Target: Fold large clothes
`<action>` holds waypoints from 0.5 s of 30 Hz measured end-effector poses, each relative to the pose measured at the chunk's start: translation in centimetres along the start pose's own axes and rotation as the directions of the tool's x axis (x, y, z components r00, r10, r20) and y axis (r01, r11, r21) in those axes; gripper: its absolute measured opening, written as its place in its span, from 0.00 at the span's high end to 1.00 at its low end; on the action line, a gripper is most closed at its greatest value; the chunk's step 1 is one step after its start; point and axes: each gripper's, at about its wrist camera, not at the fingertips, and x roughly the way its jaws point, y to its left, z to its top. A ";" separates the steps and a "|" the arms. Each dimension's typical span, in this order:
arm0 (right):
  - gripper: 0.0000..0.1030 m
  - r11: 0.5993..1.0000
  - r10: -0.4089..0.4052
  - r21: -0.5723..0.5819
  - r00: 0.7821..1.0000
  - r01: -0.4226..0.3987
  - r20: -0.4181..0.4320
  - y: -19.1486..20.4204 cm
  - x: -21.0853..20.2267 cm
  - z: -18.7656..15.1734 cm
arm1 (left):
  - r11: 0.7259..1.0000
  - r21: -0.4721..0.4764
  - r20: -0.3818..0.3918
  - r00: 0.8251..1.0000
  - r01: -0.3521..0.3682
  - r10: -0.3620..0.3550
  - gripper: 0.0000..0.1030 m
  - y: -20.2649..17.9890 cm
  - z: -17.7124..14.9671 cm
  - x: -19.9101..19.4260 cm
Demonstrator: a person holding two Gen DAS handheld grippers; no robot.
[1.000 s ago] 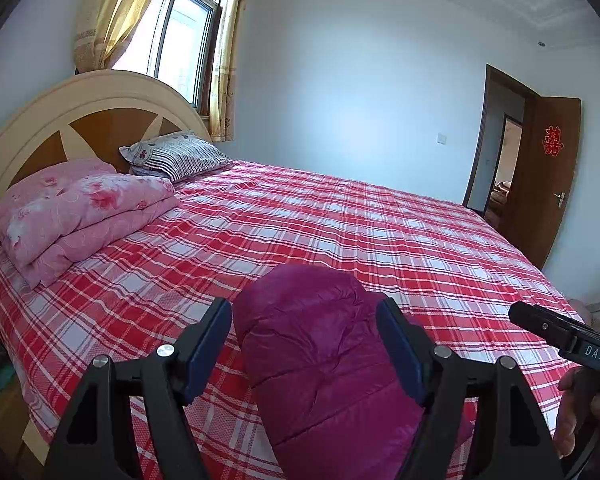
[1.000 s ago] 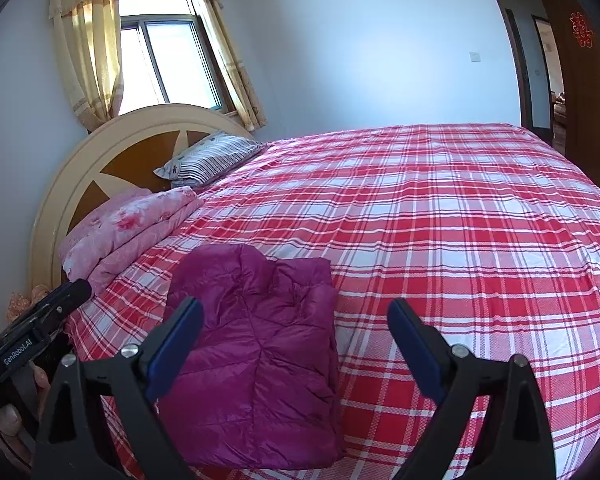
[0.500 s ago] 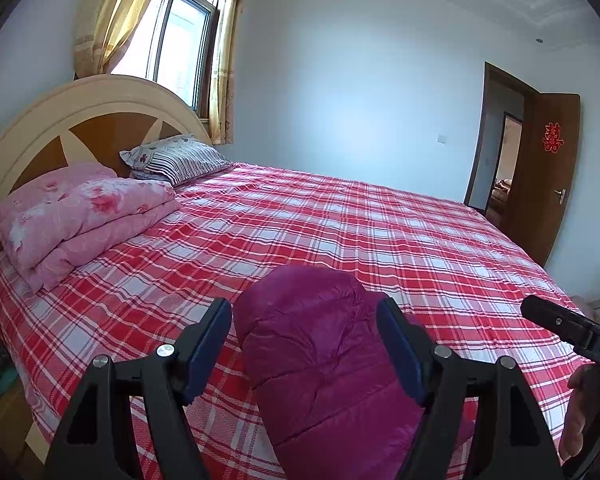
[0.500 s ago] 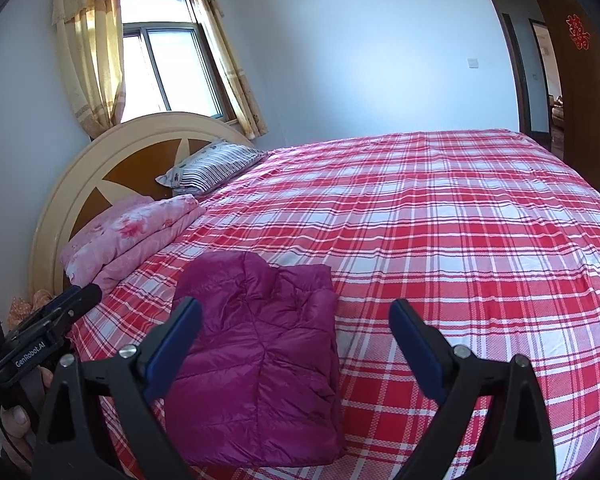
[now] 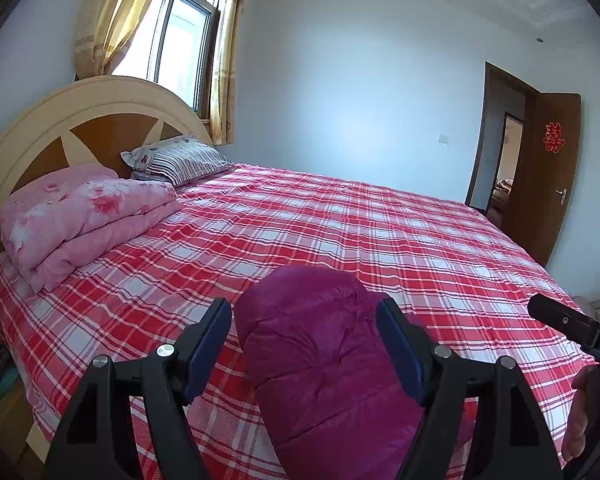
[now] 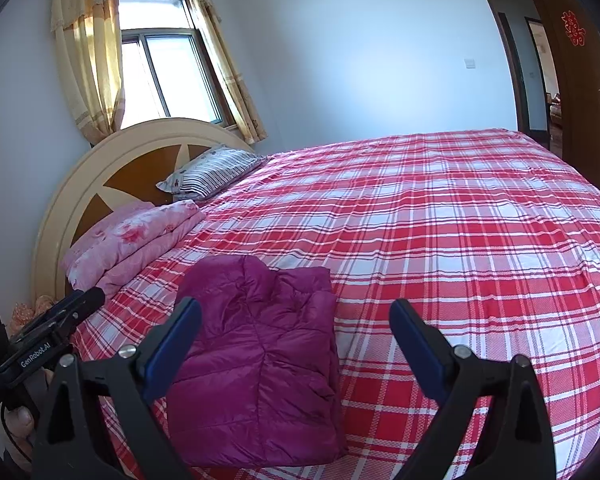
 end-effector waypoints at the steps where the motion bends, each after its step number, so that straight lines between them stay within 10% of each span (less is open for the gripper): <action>1: 0.06 1.000 -0.001 0.002 1.000 0.001 0.001 0.0 0.0 0.0 | 1.000 0.002 0.000 1.000 0.000 0.000 0.27 -0.1 0.0 0.0; 15: 0.06 1.000 -0.003 0.011 1.000 0.002 0.009 -0.2 -0.1 -0.1 | 1.000 0.009 -0.007 1.000 -0.024 0.024 0.27 -0.2 0.2 -0.1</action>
